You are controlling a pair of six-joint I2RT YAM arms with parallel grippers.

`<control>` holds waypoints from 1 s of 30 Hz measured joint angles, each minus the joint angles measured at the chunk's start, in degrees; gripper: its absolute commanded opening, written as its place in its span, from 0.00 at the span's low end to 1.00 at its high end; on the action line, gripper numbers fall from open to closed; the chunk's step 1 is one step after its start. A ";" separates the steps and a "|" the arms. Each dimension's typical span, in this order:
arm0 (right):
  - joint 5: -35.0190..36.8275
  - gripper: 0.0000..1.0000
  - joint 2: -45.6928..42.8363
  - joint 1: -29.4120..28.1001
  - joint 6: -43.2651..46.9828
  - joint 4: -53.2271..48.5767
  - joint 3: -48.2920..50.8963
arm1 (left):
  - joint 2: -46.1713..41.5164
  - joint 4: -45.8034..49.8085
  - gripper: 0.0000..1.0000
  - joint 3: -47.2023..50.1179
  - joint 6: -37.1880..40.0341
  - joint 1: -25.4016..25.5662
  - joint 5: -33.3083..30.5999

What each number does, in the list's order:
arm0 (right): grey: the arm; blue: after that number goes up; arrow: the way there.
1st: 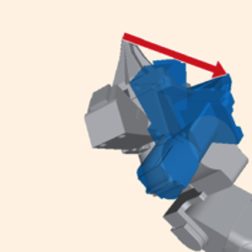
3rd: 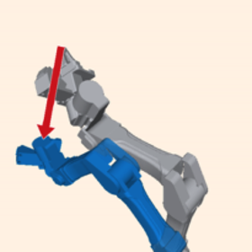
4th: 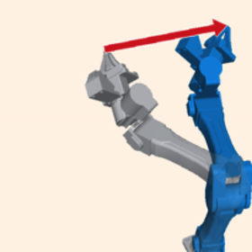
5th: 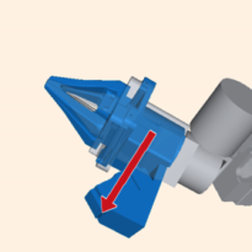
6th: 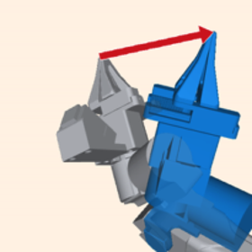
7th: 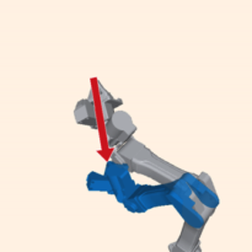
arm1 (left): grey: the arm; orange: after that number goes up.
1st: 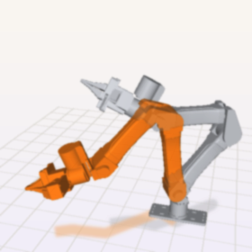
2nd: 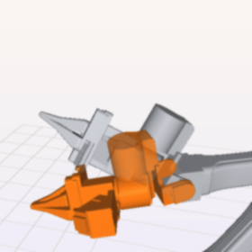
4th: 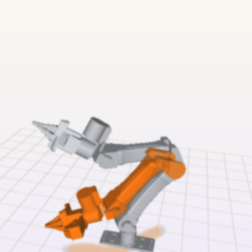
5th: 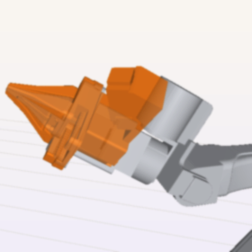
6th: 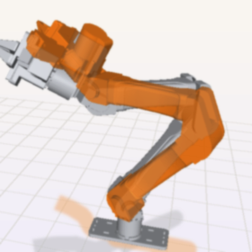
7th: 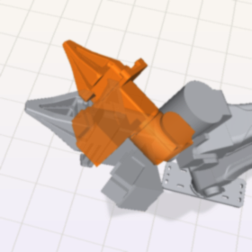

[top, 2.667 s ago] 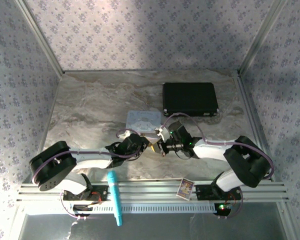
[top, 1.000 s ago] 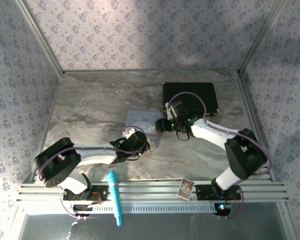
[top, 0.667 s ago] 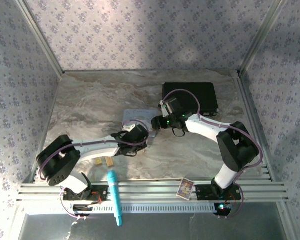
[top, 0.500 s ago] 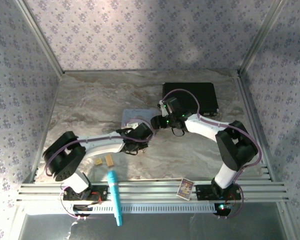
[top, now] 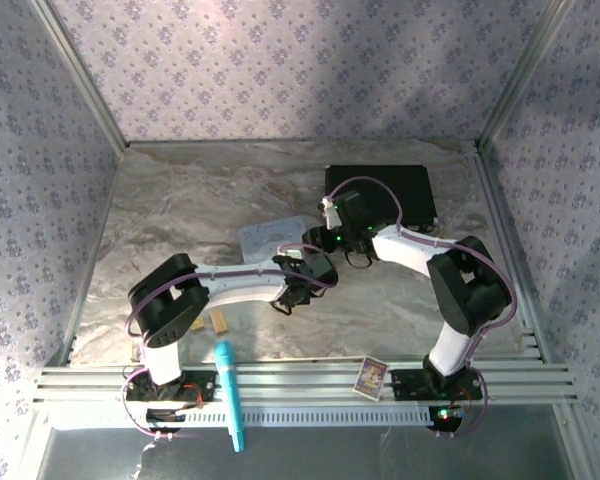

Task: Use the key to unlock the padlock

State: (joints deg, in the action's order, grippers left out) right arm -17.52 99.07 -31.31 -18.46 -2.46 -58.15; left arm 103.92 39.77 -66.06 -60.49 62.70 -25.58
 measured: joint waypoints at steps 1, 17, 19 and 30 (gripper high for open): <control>-0.39 0.61 0.00 0.13 -0.02 0.33 0.15 | 0.02 0.63 0.32 -0.33 -0.02 0.13 -0.22; -1.29 0.61 -0.02 0.28 -0.13 1.77 1.01 | -0.74 2.25 0.33 -0.96 0.02 1.86 -1.49; -1.40 0.61 -0.02 0.33 -0.13 1.86 1.03 | -2.47 2.19 0.35 0.39 0.04 1.86 -1.49; -1.38 0.61 -0.28 0.33 -0.15 2.67 1.66 | -3.19 -1.51 0.47 1.42 0.61 0.42 0.09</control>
State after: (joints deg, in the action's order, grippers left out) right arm -18.90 98.78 -30.98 -18.61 0.21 -56.49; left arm 100.73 38.26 -64.64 -59.88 63.11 -25.50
